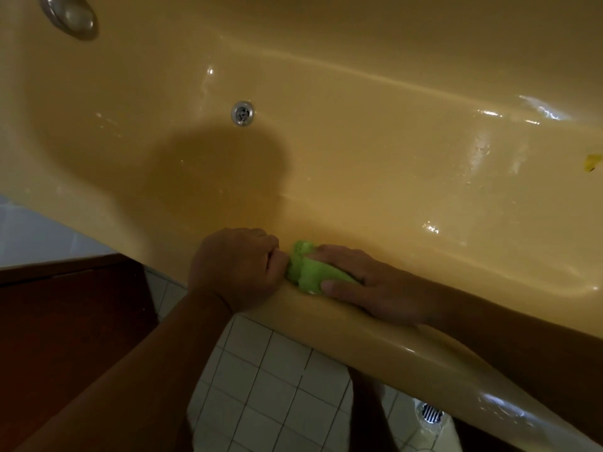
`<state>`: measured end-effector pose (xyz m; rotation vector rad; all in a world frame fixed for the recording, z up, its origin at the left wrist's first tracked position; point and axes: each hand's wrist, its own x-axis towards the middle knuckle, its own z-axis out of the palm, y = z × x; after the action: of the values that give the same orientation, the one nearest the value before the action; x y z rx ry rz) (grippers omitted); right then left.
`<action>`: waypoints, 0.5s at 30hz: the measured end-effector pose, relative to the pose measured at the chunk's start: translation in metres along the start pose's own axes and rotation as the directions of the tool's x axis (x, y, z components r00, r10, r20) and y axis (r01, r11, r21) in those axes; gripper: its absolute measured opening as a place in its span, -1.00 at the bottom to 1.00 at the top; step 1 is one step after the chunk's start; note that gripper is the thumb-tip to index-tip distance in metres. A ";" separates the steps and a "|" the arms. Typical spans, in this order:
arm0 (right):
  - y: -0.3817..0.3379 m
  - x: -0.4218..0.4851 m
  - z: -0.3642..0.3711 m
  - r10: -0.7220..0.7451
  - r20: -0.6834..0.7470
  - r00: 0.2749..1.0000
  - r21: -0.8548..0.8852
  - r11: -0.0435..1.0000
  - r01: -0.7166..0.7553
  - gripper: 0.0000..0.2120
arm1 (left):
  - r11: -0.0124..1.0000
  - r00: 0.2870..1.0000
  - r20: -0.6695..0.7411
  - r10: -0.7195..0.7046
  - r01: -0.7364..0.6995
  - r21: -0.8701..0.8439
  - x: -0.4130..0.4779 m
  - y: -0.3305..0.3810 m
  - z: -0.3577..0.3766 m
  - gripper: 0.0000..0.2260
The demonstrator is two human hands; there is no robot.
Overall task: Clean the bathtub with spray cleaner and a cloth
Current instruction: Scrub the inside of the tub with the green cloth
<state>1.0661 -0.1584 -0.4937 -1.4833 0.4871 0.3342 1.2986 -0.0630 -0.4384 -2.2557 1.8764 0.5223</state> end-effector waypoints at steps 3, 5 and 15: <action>0.012 -0.010 -0.010 0.076 0.011 0.997 0.057 0.995 -0.077 -0.58 | 1.000 1.000 -0.013 -0.007 0.007 -0.001 -0.001 -0.004 0.001 -0.55; 0.043 0.007 -0.018 0.165 -0.035 0.986 0.028 0.986 -0.164 -0.55 | 1.000 0.999 -0.032 -0.010 0.009 -0.026 -0.001 -0.005 0.001 -0.56; 0.046 0.112 -0.009 0.272 -0.090 0.958 -0.058 0.959 -0.278 -0.48 | 1.000 0.995 -0.104 0.007 -0.009 -0.018 -0.001 -0.016 -0.004 -0.63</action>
<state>1.1386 -0.1736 -0.5901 -1.5024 0.7571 0.5156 1.3153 -0.0604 -0.4361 -2.3310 1.9370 0.4324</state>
